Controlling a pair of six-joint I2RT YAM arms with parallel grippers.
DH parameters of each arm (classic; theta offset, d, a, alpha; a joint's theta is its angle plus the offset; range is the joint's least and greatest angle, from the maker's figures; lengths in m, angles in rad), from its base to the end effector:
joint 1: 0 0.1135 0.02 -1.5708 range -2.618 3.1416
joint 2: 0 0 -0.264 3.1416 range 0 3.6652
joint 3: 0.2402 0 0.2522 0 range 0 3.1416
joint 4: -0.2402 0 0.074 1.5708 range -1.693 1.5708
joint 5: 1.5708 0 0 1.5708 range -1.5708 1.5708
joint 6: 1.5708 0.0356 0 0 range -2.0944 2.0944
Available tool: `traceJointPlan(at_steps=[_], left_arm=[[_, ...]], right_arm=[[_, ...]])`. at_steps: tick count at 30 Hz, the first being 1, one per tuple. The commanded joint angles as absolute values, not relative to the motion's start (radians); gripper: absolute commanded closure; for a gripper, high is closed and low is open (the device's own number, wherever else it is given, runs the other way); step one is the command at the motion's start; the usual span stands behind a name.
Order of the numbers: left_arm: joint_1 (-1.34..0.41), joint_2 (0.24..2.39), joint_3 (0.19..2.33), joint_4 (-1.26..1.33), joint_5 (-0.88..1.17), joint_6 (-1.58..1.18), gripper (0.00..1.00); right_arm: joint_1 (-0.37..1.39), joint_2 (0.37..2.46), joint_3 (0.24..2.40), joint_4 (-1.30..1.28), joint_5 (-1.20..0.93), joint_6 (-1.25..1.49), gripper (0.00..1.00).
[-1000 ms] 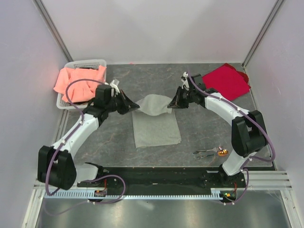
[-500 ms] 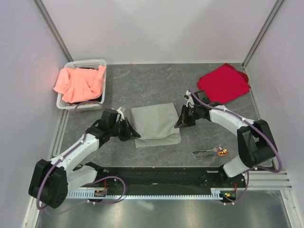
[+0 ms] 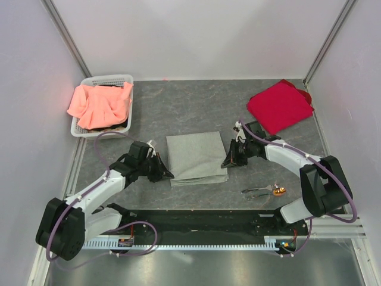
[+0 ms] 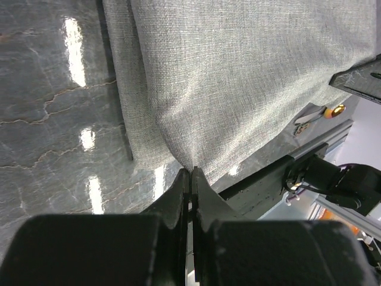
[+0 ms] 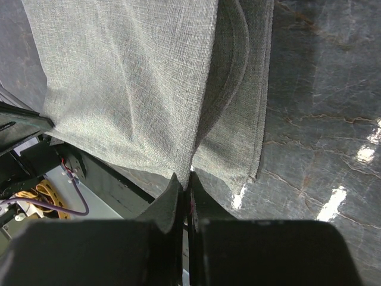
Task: Fold the napkin into a case and place the utensils inside
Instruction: Fold the rectangle-folded napkin at the center of the board.
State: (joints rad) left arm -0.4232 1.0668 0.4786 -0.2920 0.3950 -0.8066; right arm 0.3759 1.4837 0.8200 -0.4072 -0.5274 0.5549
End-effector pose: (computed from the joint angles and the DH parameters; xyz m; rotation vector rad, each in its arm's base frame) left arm 0.1746 -0.0937 0.1763 -0.3152 2.6173 -0.9754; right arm 0.2512 0.1184 0.1809 0.0573 2.7711 0.9839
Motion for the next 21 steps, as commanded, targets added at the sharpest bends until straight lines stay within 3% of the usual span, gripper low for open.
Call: traceJointPlan(at_steps=[1,5,7,8,9,10,12,13,14,16,21], left_arm=[[-0.426,1.083,0.479,-0.285,0.339,-0.799,0.98],[-0.426,1.095,0.471,-0.282,0.313,-0.798,0.98],[-0.428,1.107,0.466,-0.278,0.299,-0.793,0.95],[-0.428,1.111,0.463,-0.275,0.298,-0.790,0.92],[-0.428,1.118,0.463,-0.275,0.299,-0.784,0.87],[-0.428,1.123,0.462,-0.275,0.310,-0.782,0.75],[-0.434,1.112,0.457,-0.281,0.319,-0.782,0.68],[-0.436,1.083,0.446,-0.291,0.304,-0.787,0.54],[-0.436,1.065,0.440,-0.301,0.298,-0.791,0.47],[-0.436,1.025,0.437,-0.313,0.281,-0.798,0.38],[-0.436,1.009,0.503,-0.365,0.207,-0.792,0.35]], right_arm=[[0.376,1.457,0.798,-0.365,-0.538,0.566,1.00],[0.376,1.474,0.776,-0.353,-0.531,0.557,0.99],[0.376,1.503,0.769,-0.353,-0.520,0.537,0.91],[0.376,1.512,0.770,-0.357,-0.514,0.517,0.76],[0.376,1.519,0.770,-0.363,-0.508,0.506,0.68],[0.376,1.523,0.772,-0.376,-0.509,0.499,0.62],[0.376,1.507,0.767,-0.382,-0.511,0.486,0.48],[0.376,1.499,0.761,-0.393,-0.509,0.480,0.44],[0.376,1.493,0.762,-0.400,-0.500,0.474,0.39],[0.374,1.479,0.770,-0.419,-0.492,0.447,0.36],[0.376,1.491,0.837,-0.463,-0.384,0.384,0.35]])
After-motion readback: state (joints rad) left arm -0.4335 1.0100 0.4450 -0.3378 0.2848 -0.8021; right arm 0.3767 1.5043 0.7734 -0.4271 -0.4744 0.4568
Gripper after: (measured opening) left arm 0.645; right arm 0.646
